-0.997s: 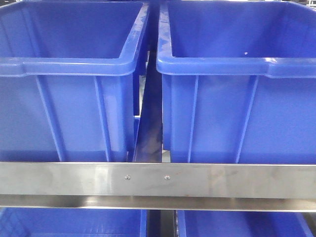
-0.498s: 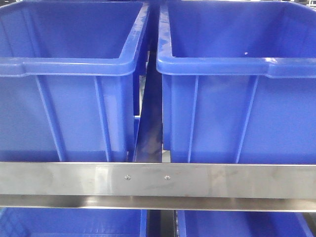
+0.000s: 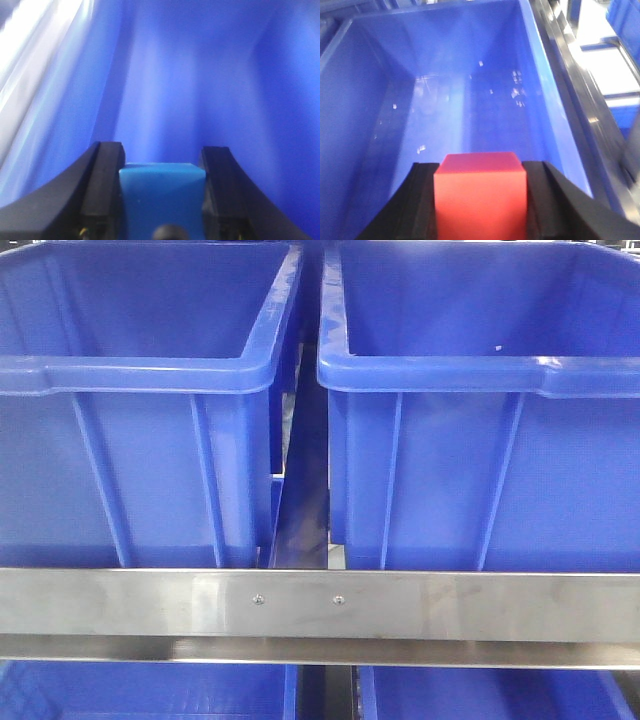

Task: Sort and place red and blue blocks on shelf
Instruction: 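Move the right gripper with the red cube over a blue bin, then open the right gripper to drop the red cube into the bin, then open the left gripper to drop the blue cube into the other bin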

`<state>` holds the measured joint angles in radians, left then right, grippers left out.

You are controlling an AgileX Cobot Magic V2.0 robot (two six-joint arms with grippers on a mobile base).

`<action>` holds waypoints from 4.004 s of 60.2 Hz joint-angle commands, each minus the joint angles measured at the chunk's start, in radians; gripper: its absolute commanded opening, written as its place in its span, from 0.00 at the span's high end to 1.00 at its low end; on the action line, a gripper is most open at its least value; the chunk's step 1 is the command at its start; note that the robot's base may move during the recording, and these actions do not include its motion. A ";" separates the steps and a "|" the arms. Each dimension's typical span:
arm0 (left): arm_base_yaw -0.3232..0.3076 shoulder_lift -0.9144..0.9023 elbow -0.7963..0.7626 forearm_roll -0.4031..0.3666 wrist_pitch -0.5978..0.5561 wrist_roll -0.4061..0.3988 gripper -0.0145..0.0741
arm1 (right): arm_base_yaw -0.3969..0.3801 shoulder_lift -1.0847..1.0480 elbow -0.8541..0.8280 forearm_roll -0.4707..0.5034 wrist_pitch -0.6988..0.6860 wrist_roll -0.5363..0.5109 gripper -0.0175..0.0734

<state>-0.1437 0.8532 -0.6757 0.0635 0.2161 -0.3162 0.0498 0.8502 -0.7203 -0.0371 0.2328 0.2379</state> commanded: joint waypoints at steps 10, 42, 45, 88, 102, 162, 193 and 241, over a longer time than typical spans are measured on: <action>-0.001 0.202 -0.222 0.006 -0.158 -0.009 0.69 | 0.000 0.202 -0.172 -0.012 -0.135 -0.012 0.74; -0.064 0.535 -0.408 0.060 -0.191 -0.007 0.46 | 0.118 0.502 -0.358 -0.103 -0.114 -0.050 0.43; -0.071 0.538 -0.408 0.057 -0.199 -0.007 0.39 | 0.123 0.509 -0.358 -0.103 -0.119 -0.049 0.31; -0.071 0.406 -0.405 0.047 -0.067 -0.010 0.69 | 0.126 0.419 -0.357 -0.093 -0.036 -0.047 0.74; -0.071 0.219 -0.302 0.043 -0.082 -0.010 0.69 | 0.126 0.228 -0.256 -0.082 -0.003 -0.045 0.74; -0.071 -0.201 0.263 0.043 -0.279 -0.010 0.69 | 0.126 -0.276 0.294 -0.023 -0.110 -0.045 0.74; -0.071 -0.199 0.263 0.043 -0.279 -0.010 0.69 | 0.126 -0.276 0.294 -0.023 -0.110 -0.045 0.74; -0.071 -0.199 0.263 0.043 -0.279 -0.010 0.69 | 0.126 -0.276 0.294 -0.023 -0.114 -0.045 0.74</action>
<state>-0.2091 0.6551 -0.3838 0.1124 0.0292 -0.3162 0.1771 0.5760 -0.3980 -0.0602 0.2098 0.2007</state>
